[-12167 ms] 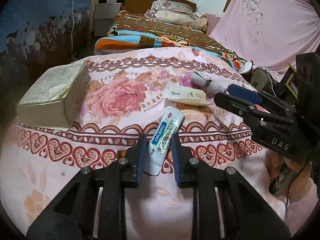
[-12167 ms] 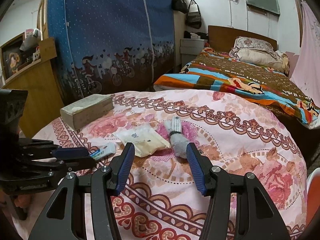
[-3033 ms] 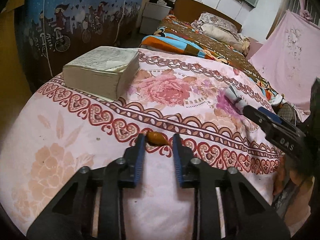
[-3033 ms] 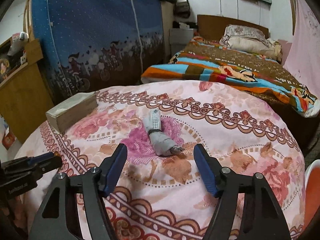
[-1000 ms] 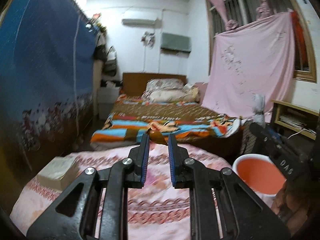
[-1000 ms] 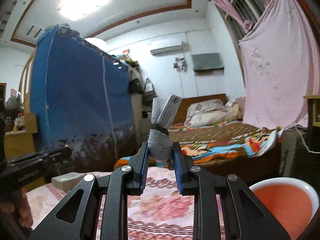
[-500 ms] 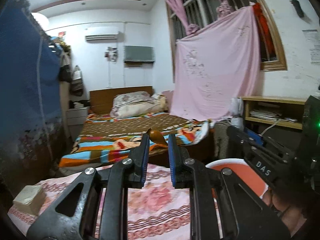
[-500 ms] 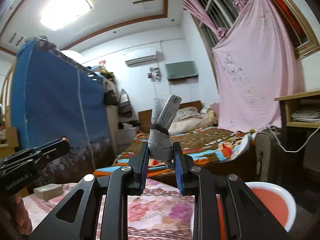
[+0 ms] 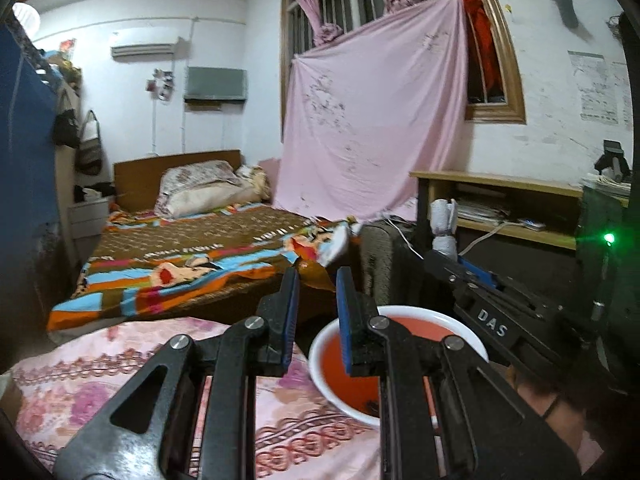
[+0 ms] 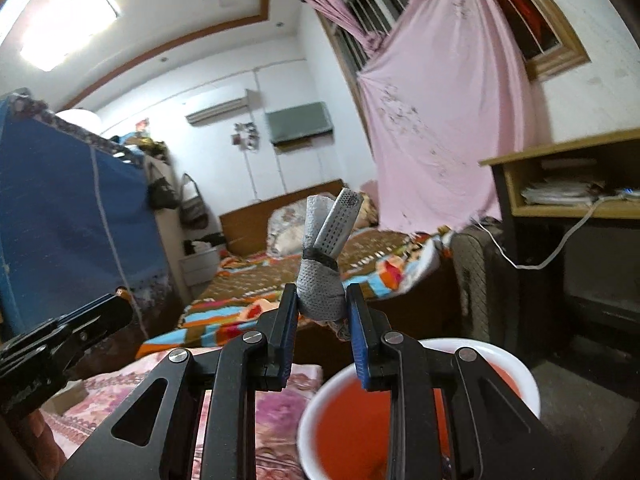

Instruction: Collect trash

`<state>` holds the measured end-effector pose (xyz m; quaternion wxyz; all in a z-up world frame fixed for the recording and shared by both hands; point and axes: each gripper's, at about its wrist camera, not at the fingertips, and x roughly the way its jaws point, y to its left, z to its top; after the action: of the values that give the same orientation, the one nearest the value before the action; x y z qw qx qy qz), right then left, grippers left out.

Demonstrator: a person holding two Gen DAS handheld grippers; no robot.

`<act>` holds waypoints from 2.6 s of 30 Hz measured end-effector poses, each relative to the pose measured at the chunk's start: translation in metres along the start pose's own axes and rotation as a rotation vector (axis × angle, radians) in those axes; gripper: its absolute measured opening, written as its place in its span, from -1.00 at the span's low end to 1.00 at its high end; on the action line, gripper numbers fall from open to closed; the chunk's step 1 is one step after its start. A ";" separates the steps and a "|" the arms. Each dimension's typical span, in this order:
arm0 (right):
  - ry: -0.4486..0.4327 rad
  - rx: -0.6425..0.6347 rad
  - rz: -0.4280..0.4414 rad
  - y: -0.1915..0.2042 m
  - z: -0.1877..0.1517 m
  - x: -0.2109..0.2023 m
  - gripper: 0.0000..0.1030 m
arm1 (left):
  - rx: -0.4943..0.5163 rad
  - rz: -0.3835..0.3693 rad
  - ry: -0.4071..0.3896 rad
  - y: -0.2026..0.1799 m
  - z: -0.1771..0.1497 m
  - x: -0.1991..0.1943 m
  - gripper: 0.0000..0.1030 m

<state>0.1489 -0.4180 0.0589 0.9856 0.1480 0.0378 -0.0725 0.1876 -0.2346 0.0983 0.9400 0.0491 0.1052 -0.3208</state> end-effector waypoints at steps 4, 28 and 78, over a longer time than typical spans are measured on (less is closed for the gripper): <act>0.045 0.021 -0.039 -0.013 -0.006 0.003 -0.55 | -0.017 -0.049 0.069 -0.009 -0.005 0.018 -0.94; 0.169 0.087 -0.129 -0.036 -0.016 0.013 -0.31 | -0.138 -0.155 0.301 -0.023 -0.019 0.072 -0.88; 0.048 -0.106 -0.057 0.031 -0.017 -0.040 0.71 | -0.306 0.275 0.087 0.067 -0.047 -0.064 0.76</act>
<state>0.1136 -0.3783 0.0554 0.9884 0.0963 0.0693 -0.0948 0.1718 -0.1361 0.0692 0.9661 -0.0665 0.1853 -0.1673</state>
